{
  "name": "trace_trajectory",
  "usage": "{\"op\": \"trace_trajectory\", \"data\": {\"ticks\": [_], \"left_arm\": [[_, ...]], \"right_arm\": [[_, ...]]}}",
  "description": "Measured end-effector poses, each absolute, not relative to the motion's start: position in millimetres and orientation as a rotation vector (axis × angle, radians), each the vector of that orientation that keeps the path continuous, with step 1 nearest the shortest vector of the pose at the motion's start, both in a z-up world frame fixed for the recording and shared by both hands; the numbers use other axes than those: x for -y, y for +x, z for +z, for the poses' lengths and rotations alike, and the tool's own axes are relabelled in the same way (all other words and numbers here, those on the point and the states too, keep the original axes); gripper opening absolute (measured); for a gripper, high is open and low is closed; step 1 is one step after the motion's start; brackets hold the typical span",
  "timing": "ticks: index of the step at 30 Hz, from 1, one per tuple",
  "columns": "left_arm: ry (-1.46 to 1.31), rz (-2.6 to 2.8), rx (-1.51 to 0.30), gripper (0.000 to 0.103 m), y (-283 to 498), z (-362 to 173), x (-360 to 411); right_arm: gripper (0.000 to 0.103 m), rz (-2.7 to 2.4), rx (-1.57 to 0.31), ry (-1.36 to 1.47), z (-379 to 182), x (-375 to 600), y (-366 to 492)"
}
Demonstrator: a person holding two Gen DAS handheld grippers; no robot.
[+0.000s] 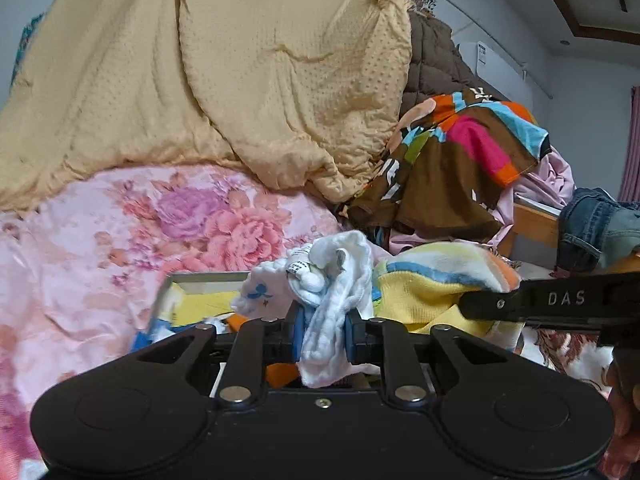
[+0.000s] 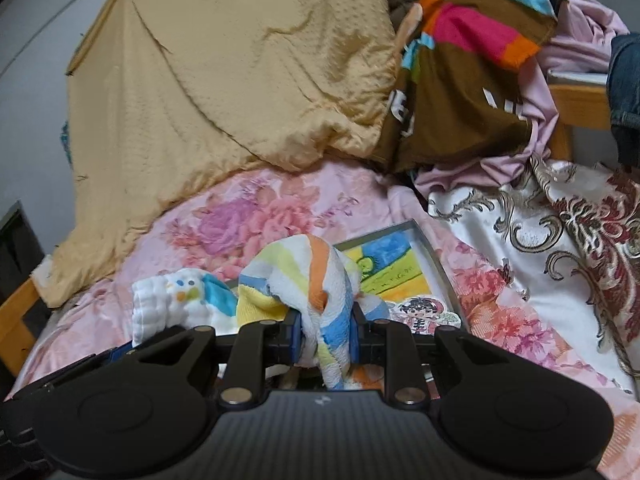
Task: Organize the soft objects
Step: 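Carry the white cloth and striped sock with both grippers over the frog tray, then lower both items into the tray and open both grippers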
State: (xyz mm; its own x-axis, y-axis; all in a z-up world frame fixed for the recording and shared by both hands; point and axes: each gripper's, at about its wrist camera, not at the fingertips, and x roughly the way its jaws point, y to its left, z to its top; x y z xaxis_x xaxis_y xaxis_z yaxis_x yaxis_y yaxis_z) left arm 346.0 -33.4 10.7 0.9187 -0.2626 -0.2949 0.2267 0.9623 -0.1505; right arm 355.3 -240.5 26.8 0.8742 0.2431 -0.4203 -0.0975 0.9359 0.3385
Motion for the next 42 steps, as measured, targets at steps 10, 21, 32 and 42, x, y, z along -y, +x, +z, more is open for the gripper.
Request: {"op": "trace_trajectory", "data": {"ticks": [10, 21, 32, 42], "left_arm": [[-0.241, -0.236, -0.472, 0.021, 383, -30, 6], [-0.231, -0.194, -0.553, 0.024, 398, -42, -5], [-0.175, -0.180, -0.603, 0.025, 401, -50, -1], [-0.172, -0.166, -0.611, 0.030, 397, -48, 3]], "right_arm": [[0.026, 0.177, -0.573, 0.300, -3, 222, 387], [0.026, 0.131, -0.657, 0.246, -19, 207, 401], [0.028, 0.125, -0.691, 0.194, -26, 200, 402], [0.040, 0.129, -0.676, 0.201, -19, 200, 399]]}}
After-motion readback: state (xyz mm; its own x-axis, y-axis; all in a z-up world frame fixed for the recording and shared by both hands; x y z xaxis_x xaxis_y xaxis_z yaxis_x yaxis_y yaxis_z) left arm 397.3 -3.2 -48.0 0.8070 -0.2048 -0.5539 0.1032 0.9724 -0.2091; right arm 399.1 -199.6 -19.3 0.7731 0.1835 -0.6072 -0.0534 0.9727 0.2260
